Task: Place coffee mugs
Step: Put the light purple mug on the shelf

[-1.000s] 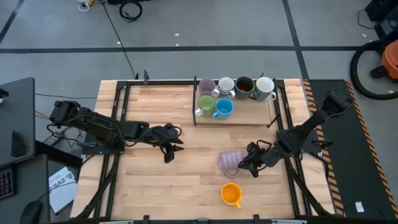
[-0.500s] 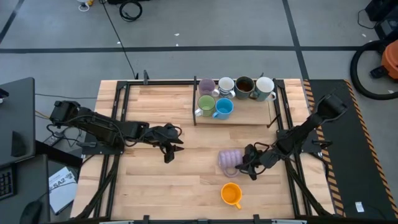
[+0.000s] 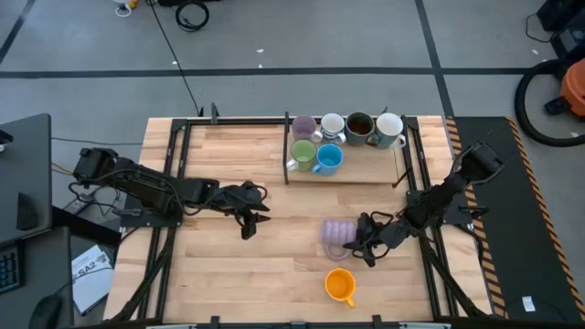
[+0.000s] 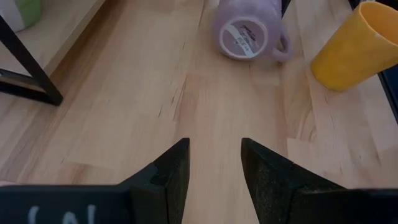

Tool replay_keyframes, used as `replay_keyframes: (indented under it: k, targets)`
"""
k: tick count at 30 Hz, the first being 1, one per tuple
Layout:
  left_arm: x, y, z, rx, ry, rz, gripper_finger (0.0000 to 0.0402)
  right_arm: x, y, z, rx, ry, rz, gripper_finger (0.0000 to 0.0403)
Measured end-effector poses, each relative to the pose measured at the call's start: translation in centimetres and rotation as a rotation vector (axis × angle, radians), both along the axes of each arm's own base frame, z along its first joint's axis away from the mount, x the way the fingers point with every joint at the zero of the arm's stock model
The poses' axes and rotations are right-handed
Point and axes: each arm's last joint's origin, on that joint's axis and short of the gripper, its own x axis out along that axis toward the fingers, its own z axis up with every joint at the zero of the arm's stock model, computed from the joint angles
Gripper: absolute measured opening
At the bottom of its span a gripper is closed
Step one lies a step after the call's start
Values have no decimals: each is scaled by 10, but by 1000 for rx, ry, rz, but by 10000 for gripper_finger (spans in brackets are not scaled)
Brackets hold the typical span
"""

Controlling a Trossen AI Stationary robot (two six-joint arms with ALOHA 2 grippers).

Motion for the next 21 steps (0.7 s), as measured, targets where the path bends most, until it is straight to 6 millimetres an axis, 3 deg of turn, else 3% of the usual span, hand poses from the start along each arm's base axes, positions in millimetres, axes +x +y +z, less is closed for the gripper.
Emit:
replay_keyframes:
  k: [4,21]
  targets:
    - [0,0,0,0,0,0,151,2,1,3,16,-28,-7,49]
    - [0,0,0,1,0,-1,151,16,-5,33,220,-65,89,41]
